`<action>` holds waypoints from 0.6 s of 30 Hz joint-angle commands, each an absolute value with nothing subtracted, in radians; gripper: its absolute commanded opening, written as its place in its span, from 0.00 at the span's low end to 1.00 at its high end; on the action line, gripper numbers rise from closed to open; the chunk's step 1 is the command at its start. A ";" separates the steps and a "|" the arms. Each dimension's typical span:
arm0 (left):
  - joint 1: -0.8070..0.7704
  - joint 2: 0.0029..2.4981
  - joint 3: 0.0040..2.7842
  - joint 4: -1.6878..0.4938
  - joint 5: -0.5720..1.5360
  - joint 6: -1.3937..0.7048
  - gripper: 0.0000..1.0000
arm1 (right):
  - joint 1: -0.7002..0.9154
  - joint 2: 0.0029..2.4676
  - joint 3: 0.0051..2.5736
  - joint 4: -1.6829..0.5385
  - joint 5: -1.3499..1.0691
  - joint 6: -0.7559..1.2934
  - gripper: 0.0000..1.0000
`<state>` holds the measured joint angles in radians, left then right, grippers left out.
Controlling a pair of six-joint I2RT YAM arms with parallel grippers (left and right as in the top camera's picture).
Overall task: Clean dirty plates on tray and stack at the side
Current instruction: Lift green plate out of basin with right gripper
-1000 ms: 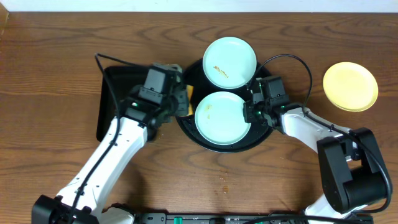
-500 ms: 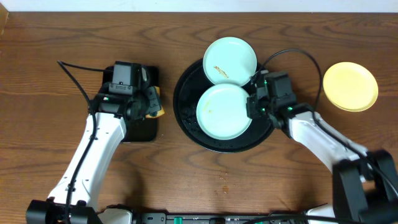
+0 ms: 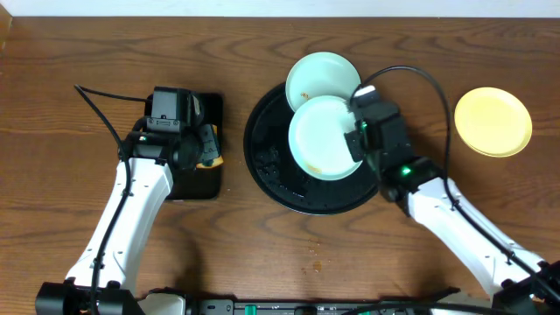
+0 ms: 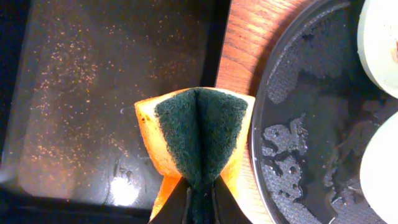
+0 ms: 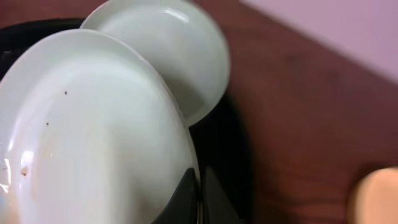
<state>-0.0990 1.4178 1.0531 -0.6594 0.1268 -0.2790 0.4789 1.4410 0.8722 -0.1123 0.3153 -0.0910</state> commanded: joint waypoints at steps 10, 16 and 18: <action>-0.093 1.415 1.049 -0.673 0.110 -0.213 0.08 | 0.797 1.423 0.871 0.170 0.998 -0.474 0.01; -0.093 1.419 1.049 -0.673 0.110 -0.213 0.08 | 0.822 1.423 0.871 0.199 0.997 -0.504 0.01; -0.093 1.419 1.049 -0.673 0.110 -0.214 0.08 | 0.822 1.423 0.871 0.199 0.982 -0.564 0.01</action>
<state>-0.0990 1.4178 1.0531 -0.6731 0.1238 -0.2314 0.8131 1.4391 0.8696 0.1913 0.9417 -0.4770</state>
